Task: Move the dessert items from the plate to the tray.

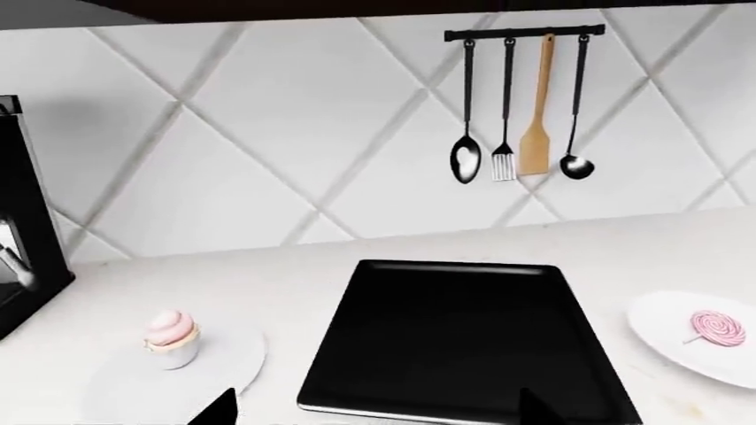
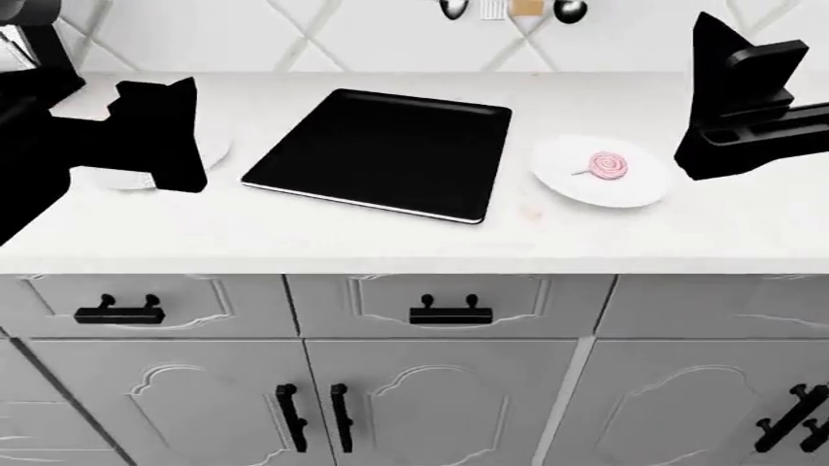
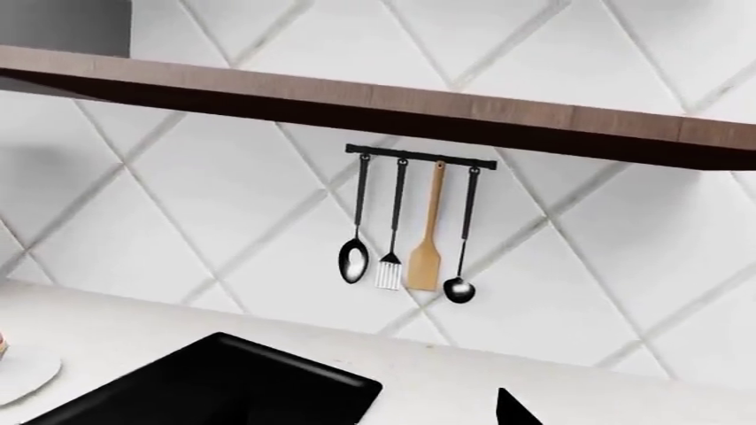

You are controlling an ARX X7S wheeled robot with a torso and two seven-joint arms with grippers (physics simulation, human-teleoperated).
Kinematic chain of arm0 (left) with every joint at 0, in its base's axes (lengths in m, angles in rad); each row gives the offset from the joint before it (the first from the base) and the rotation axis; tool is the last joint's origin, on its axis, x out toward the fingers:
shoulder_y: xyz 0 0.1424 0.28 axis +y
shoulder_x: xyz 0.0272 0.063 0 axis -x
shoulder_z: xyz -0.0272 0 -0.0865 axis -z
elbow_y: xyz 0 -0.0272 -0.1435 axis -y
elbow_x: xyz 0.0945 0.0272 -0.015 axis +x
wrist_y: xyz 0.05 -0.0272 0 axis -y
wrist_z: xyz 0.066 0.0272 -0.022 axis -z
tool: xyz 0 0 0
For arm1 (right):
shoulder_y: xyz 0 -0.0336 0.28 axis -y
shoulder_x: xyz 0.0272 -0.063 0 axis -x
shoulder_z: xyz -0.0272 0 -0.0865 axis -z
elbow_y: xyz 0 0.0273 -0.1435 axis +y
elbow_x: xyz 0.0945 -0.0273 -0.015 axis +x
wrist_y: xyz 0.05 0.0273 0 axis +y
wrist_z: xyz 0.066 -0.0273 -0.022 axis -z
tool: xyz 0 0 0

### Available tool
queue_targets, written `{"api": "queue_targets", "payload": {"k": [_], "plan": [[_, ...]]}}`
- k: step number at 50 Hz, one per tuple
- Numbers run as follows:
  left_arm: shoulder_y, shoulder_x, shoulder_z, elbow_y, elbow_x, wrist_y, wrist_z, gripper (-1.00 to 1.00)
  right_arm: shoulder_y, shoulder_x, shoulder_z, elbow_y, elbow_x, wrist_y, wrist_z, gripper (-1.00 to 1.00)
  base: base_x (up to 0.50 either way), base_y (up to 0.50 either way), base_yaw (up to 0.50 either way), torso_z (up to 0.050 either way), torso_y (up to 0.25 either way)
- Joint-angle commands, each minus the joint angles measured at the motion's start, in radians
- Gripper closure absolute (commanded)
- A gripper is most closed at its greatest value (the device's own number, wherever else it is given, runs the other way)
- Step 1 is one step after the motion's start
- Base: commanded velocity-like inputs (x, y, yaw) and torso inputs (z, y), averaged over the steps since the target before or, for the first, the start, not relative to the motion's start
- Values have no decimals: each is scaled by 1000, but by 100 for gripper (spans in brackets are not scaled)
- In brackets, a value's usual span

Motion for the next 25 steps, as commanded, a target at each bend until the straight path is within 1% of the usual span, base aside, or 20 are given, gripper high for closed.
{"api": "queue_targets", "payload": {"k": [1,5,10,25], "plan": [[-15,-13,10,-15,18,5,9,-100,3,12,-12,12,-3,-6,-11,-100,27,395,0,0,0],[9,-10,4,-9,31,7,21,-100,-11,12,-7,8,-13,-8,-19,-100,124,359,0,0,0],[34,-17,-8,-1,40,12,31,-100,-25,6,-4,6,-28,-11,-31,-100,334,210,0,0,0],[28,-26,6,0,57,19,46,-100,-38,14,-11,2,-29,-26,-42,-100,494,70,0,0,0]]}}
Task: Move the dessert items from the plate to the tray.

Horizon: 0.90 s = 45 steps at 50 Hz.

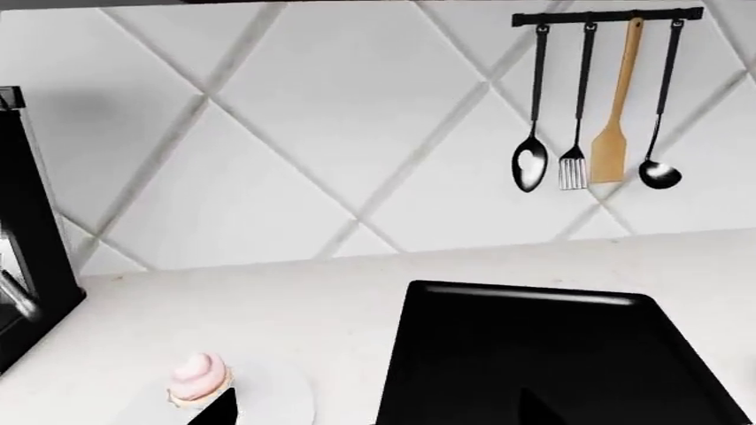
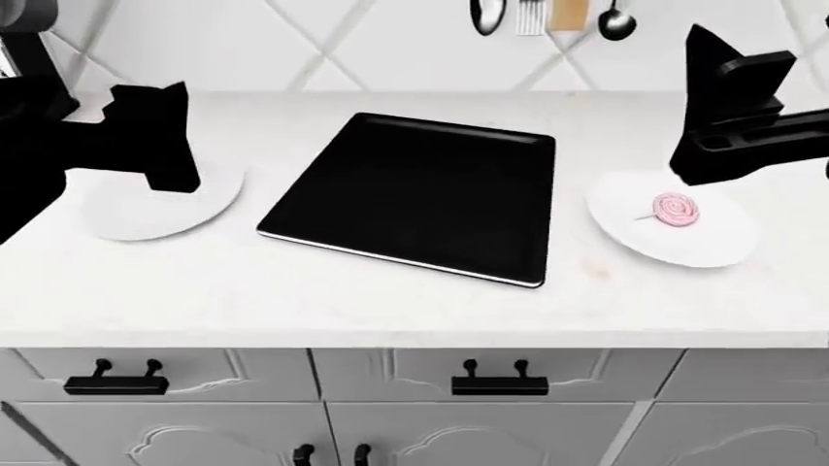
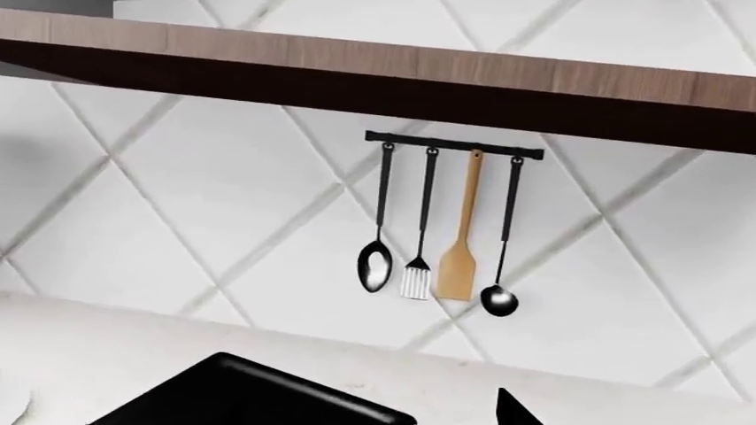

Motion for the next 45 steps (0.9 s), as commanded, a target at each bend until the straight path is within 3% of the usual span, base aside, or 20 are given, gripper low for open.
{"api": "queue_targets", "payload": {"k": [1,45], "plan": [[9,-5,5,4,16,6,15,-100,-12,4,-3,-2,-6,-10,-13,-100,500,62,0,0,0],[-33,-31,62,0,5,45,16,-100,-20,41,-27,3,-3,-53,-17,-100,457,36,0,0,2]]}}
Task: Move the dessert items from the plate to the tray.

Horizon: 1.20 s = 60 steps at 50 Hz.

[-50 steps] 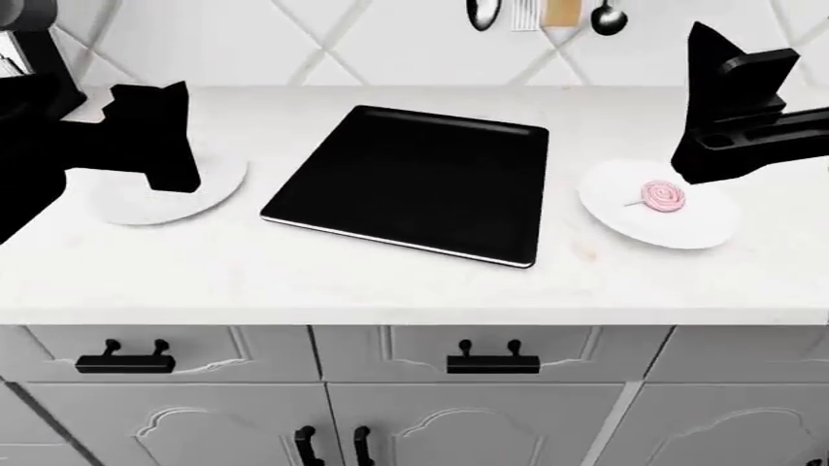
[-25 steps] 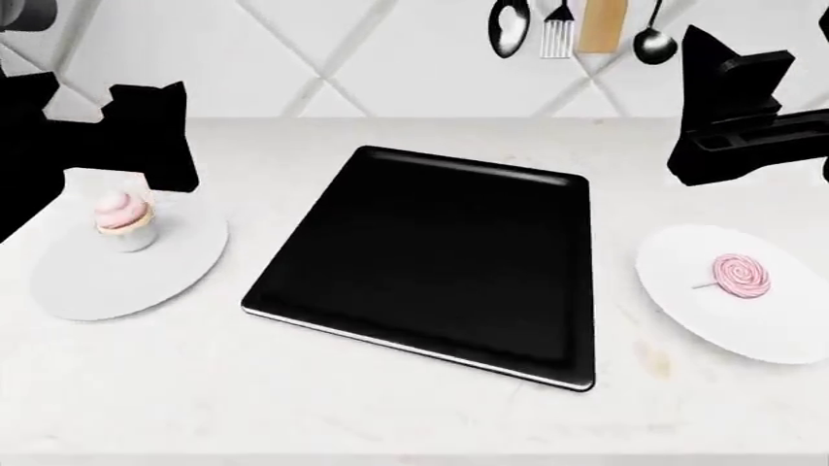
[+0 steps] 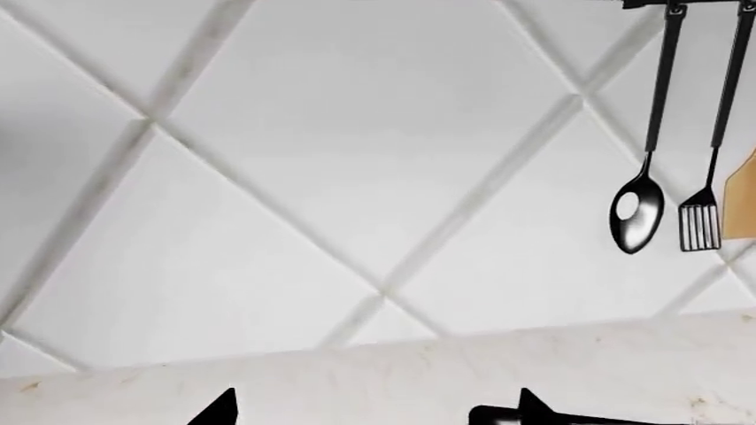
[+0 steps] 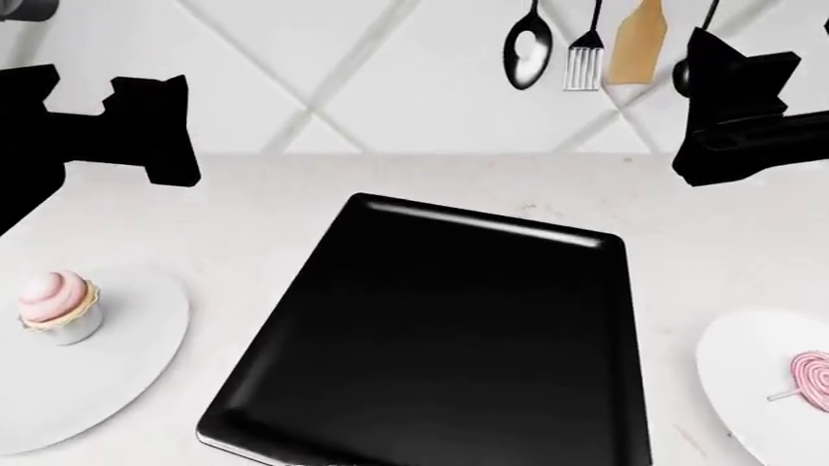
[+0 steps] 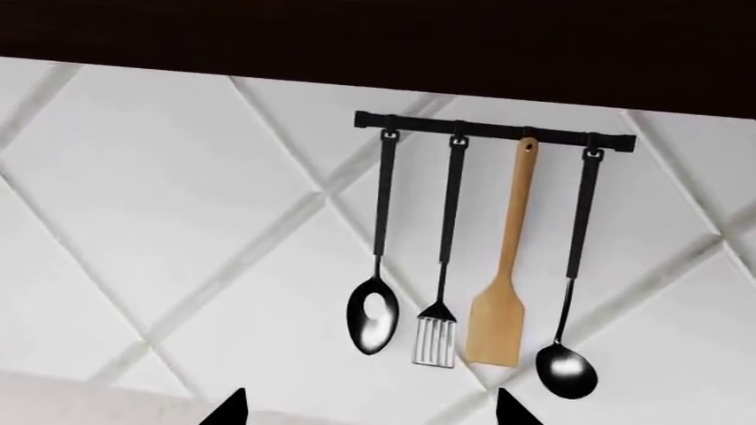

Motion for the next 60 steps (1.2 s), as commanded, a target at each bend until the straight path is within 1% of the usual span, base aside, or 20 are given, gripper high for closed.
{"api": "queue_targets", "payload": {"k": [1,6,11,19,23,30,37,40,44,50,54,60], "plan": [[-1,-8,10,4,-1,10,2,-100,-5,10,-11,-2,-2,-7,4,-100,277,0,0,0,0],[9,-14,6,8,4,13,9,-100,17,47,-35,41,50,-22,38,-100,31,0,0,0,2],[8,-14,8,7,16,12,20,-100,47,132,-50,144,140,-33,53,-100,0,0,0,0,0],[41,-7,-10,16,56,17,57,-100,138,244,-189,320,217,17,98,-100,0,0,0,0,0],[39,-6,-7,17,57,20,60,-100,191,282,-274,387,258,54,128,-100,0,0,0,0,0],[29,2,8,7,76,18,71,-100,273,335,-446,501,412,62,223,-100,0,0,0,0,0],[26,5,18,8,92,17,80,-100,401,354,-617,639,511,151,287,-100,0,0,0,0,0],[24,2,22,12,90,17,80,-100,425,364,-681,680,578,158,299,-100,0,0,0,0,0],[44,-3,13,22,96,23,87,-100,466,378,-736,725,618,179,317,-100,0,0,0,0,0],[47,-6,19,22,107,26,85,-100,502,427,-855,757,754,169,361,-100,0,0,0,0,0],[57,-6,19,30,115,27,94,-100,507,449,-879,797,762,194,357,-100,0,0,0,0,0],[56,-12,21,28,110,33,91,-100,565,470,-943,891,767,261,363,-100,0,0,0,0,0]]}}
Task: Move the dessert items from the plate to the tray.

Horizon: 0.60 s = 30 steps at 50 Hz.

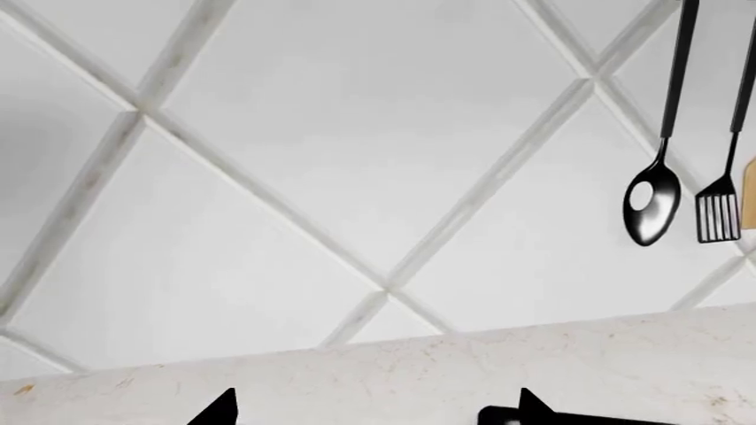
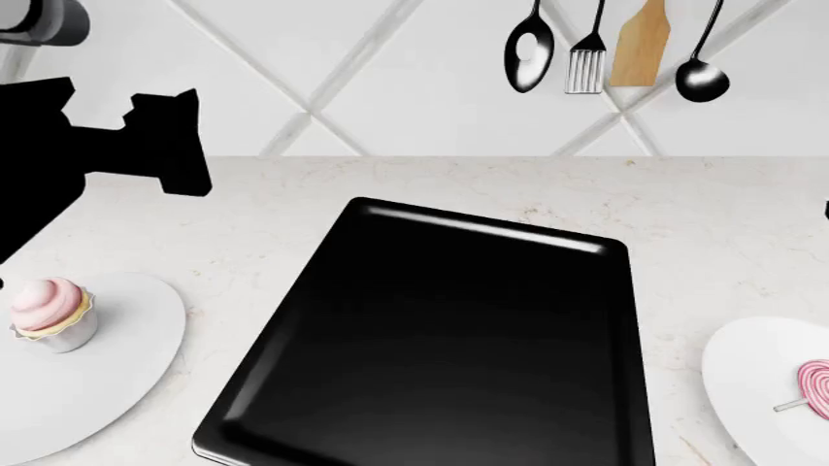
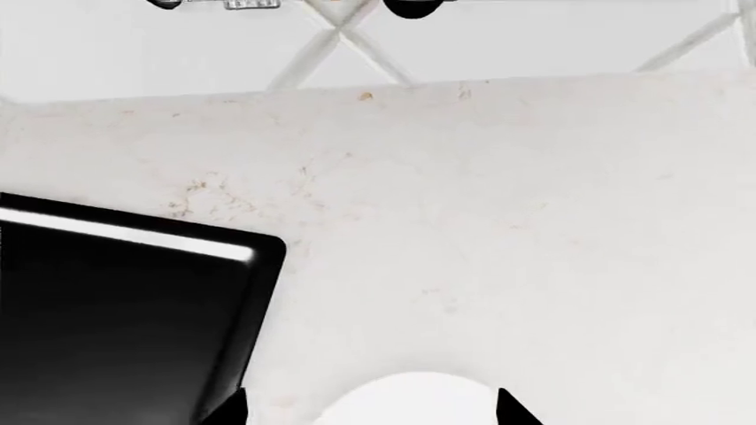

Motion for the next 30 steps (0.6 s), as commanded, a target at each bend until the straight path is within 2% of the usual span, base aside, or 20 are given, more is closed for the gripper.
{"api": "queue_targets", "payload": {"k": [1,8,14,23,27,30], "plan": [[8,-8,3,3,8,8,6,-100,98,61,-157,138,78,77,21,-100,0,0,0,0,0],[13,-12,5,5,7,14,6,-100,127,111,-247,141,15,76,-102,-100,0,0,0,0,0],[33,-6,-2,9,32,22,29,-100,7,167,-188,98,-131,24,-266,-100,0,0,0,0,0],[32,-20,-3,9,28,27,29,-100,6,151,-218,175,-156,28,-252,-100,0,0,0,0,0],[44,-21,-5,15,35,29,37,-100,91,118,-309,273,-126,79,-214,-100,0,0,0,0,0],[48,-21,1,12,40,28,42,-100,231,117,-500,301,-167,80,-283,-100,0,0,0,0,0]]}}
